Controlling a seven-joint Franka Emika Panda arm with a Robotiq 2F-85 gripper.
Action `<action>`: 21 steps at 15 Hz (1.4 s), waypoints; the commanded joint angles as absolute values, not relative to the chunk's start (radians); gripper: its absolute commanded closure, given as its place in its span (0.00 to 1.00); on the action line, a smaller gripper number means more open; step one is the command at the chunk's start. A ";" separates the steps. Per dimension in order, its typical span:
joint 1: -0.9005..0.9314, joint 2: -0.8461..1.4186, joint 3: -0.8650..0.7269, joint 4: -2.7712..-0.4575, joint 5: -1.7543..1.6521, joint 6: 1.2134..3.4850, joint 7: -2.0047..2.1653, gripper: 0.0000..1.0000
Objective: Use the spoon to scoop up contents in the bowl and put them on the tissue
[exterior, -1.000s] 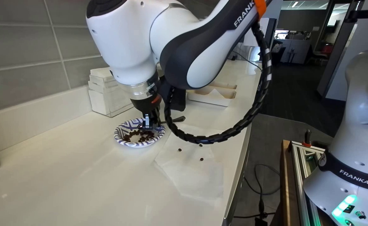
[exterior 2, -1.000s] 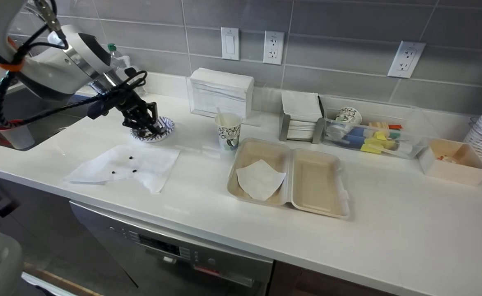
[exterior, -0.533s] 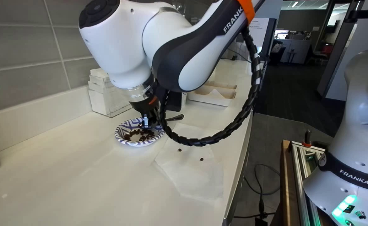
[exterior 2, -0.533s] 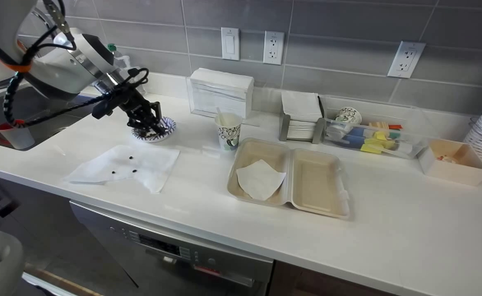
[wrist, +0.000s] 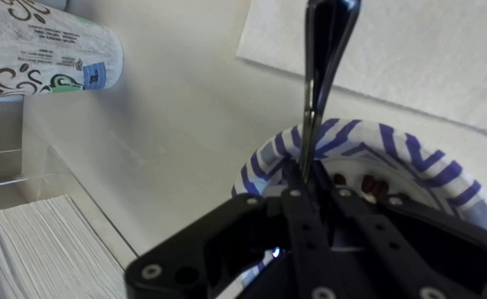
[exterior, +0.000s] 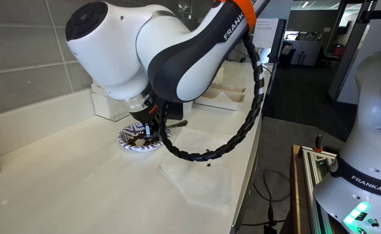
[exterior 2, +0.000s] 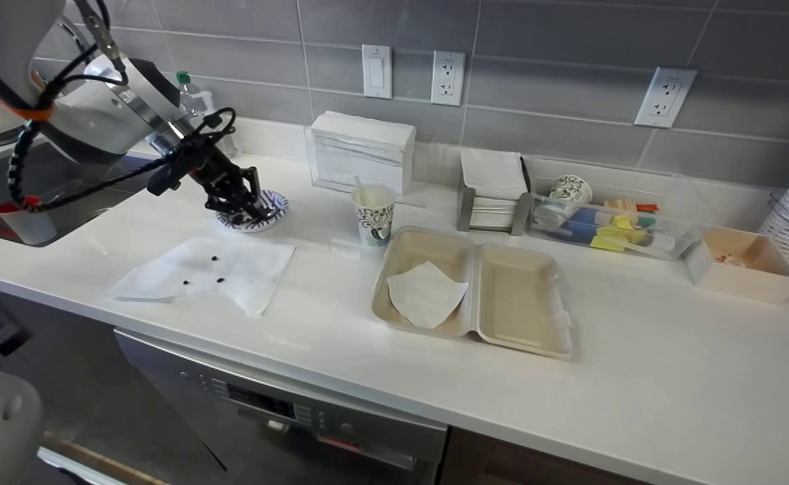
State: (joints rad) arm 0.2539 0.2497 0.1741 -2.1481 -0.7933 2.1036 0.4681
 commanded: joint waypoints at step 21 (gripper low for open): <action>0.290 0.261 0.210 -2.133 -0.740 2.180 0.310 0.98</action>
State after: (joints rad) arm 0.3076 0.2698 0.2068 -2.1203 -0.7834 2.1354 0.3662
